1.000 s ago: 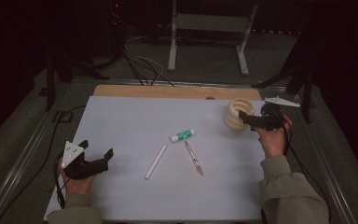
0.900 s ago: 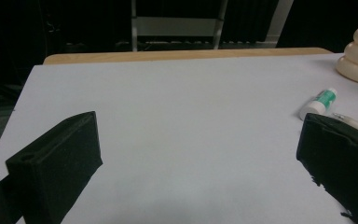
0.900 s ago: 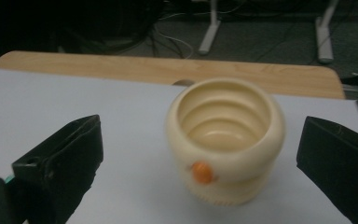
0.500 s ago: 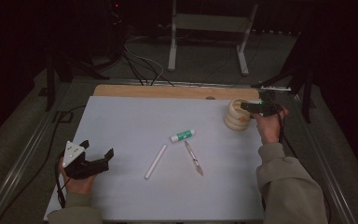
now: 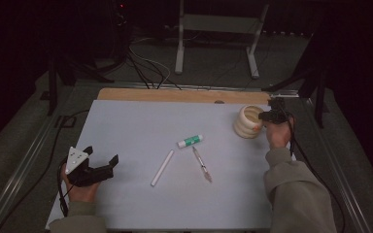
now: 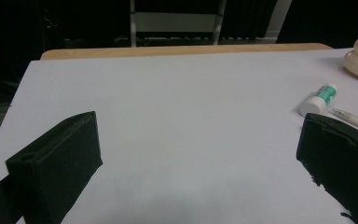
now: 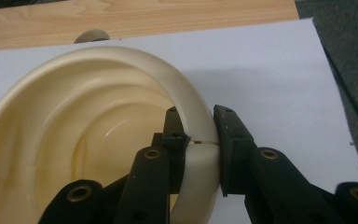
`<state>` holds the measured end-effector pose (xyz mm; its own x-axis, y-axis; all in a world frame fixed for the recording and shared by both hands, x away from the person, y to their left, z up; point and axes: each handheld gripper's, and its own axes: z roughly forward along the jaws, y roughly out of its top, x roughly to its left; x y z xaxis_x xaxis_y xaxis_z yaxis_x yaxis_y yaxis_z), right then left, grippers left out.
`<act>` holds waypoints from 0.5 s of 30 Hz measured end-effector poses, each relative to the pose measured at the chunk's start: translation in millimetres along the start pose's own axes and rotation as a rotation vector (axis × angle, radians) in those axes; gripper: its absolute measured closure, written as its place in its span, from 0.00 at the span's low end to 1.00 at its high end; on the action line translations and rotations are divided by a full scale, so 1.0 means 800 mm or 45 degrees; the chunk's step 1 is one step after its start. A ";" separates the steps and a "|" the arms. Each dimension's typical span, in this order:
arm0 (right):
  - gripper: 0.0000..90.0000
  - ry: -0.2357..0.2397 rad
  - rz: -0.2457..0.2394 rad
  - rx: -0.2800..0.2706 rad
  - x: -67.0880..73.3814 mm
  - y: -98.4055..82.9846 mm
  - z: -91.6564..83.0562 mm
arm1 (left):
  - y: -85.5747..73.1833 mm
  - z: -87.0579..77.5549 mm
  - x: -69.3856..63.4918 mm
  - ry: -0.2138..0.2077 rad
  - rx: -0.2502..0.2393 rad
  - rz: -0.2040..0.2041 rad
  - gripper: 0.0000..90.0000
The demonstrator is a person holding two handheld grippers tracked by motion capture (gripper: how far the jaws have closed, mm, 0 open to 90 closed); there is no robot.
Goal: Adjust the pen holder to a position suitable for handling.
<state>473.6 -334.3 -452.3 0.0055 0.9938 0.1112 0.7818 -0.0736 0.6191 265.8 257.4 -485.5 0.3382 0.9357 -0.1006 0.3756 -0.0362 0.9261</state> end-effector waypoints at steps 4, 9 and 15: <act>0.86 0.046 -0.051 -0.030 0.010 0.000 -0.017 | 0.000 0.000 0.000 0.003 0.003 -0.002 0.00; 0.85 0.110 -0.091 -0.059 0.022 -0.002 -0.035 | 0.000 -0.001 -0.001 0.008 0.003 0.000 0.00; 0.85 0.184 -0.150 -0.068 0.043 -0.011 -0.056 | -0.001 0.000 -0.001 0.008 0.006 0.000 0.00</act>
<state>438.8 -303.4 -419.3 -0.1766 0.9738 0.1434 0.7378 0.0345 0.6741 265.3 256.7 -485.8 0.3331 0.9378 -0.0981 0.3793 -0.0380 0.9245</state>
